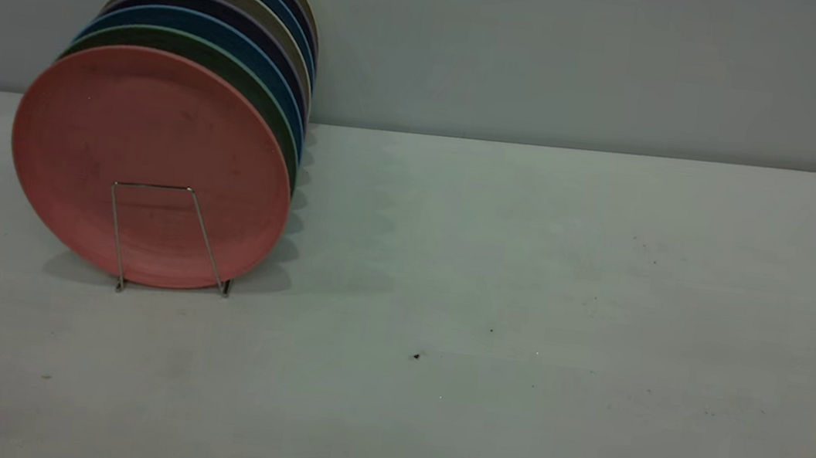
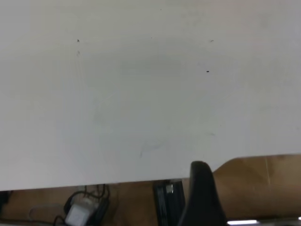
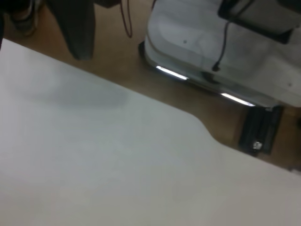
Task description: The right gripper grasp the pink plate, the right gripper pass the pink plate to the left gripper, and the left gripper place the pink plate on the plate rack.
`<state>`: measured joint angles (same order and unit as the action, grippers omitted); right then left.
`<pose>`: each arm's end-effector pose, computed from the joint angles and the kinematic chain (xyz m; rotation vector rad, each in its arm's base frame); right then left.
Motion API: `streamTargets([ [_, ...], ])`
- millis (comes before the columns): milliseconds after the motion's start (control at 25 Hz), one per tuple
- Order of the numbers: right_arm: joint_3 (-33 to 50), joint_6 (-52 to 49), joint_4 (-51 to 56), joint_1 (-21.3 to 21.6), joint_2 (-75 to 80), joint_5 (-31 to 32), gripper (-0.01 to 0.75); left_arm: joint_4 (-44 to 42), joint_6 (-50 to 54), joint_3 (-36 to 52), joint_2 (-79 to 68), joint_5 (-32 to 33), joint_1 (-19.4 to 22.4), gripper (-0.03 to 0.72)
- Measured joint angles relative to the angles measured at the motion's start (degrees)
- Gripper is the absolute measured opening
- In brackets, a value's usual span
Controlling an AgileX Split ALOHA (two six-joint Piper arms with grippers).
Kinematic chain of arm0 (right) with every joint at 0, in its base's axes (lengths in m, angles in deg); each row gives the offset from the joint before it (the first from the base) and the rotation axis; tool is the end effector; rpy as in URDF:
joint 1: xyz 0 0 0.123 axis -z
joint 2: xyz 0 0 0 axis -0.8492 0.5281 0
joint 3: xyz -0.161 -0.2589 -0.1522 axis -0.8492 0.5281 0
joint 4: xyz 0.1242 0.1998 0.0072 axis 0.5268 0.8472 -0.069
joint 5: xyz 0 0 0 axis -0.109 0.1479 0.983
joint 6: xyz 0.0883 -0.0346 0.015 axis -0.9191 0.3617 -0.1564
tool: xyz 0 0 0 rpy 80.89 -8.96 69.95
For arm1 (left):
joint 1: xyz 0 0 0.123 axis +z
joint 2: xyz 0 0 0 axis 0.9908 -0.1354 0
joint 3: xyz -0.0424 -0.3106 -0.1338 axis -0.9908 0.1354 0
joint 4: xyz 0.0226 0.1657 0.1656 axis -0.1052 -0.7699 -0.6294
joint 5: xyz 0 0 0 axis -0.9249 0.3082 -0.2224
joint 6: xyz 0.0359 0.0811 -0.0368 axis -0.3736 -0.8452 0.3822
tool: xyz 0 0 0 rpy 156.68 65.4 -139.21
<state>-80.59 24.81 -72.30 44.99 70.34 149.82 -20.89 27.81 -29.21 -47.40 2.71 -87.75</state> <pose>0.0240 0.0183 0.3230 -0.5153 2.6197 0.2042 -0.0318 0.0096 0.3003 0.0421 2.3558 0.0170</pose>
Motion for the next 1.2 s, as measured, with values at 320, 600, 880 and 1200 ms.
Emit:
streamTargets([
  [320,9.51,0.42,-1.5,0.0,-14.12,-1.32,0.39,1.12,0.43,4.63,11.2,0.03,0.0,0.566],
  [600,11.2,0.42,-5.49,0.0,-21.39,-4.09,0.39,4.25,-1.78,5.68,13.9,-0.92,0.0,0.566],
  [880,11.57,0.38,-5.78,0.0,-21.98,-4.61,0.39,6.4,-4.2,5.72,13.97,-1.04,0.0,0.566],
  [1200,11.57,0.38,-5.8,0.0,-21.98,-4.66,0.39,6.45,-4.36,5.72,13.97,-1.04,0.0,0.566],
])
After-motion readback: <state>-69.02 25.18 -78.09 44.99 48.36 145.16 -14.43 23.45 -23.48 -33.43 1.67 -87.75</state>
